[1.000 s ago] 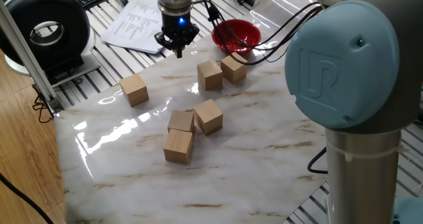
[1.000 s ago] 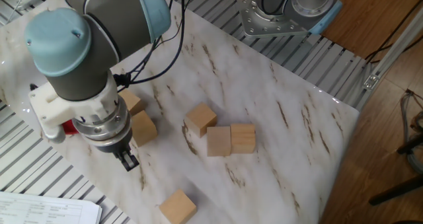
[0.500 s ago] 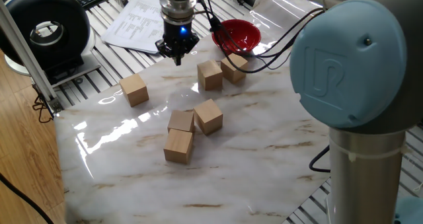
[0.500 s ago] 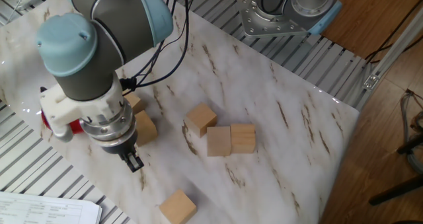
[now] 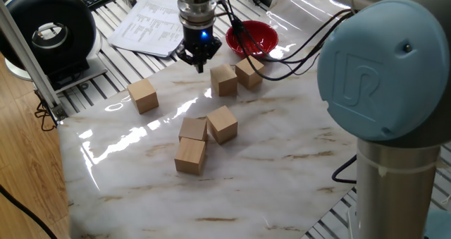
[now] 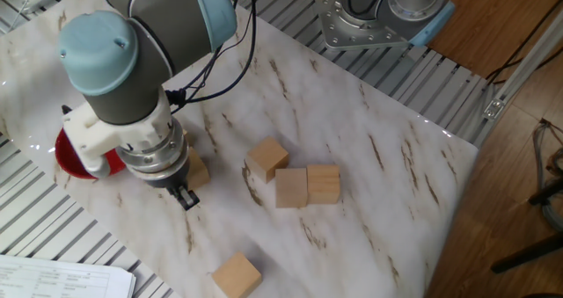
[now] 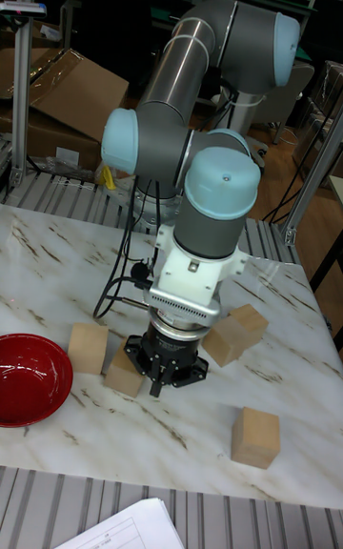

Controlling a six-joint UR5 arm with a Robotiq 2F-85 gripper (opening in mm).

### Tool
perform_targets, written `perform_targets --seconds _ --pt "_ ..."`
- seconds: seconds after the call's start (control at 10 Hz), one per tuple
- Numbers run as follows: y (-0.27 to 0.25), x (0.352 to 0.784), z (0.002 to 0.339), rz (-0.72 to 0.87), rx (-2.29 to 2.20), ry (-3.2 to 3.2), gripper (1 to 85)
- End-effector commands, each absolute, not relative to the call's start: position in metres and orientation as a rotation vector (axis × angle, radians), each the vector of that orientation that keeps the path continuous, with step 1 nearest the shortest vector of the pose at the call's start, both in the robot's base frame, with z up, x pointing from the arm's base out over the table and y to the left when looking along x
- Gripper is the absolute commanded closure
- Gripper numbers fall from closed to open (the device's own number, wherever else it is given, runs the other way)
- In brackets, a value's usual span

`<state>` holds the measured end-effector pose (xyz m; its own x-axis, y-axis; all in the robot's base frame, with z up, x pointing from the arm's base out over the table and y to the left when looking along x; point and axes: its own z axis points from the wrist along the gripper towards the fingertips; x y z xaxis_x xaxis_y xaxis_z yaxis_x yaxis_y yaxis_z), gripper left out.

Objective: Stack the blocks into a pyramid shape

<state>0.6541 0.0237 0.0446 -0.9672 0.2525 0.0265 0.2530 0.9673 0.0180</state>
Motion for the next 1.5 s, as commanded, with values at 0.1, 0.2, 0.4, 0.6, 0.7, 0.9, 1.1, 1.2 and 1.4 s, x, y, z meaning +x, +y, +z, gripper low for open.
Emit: perform_targets --seconds 0.1,0.2,0.4,0.6,0.7,0.9,1.1,1.2,1.4 --pt "0.023 0.631 0.039 -0.068 -0.366 -3.021 84.3" --pt "0.026 0.627 0.039 -0.083 -0.363 -3.002 84.3" --pt "0.033 0.617 0.038 -0.097 -0.373 -2.963 84.3" --pt "0.032 0.610 0.035 -0.062 -0.386 -2.947 84.3" --pt "0.031 0.609 0.035 -0.045 -0.390 -2.945 84.3" --pt "0.026 0.610 0.034 -0.020 -0.389 -2.954 84.3" --pt "0.018 0.602 0.037 0.037 -0.369 -2.927 84.3" --pt "0.018 0.596 0.038 0.043 -0.367 -2.903 84.3" --pt "0.017 0.587 0.041 0.060 -0.365 -2.870 84.3"
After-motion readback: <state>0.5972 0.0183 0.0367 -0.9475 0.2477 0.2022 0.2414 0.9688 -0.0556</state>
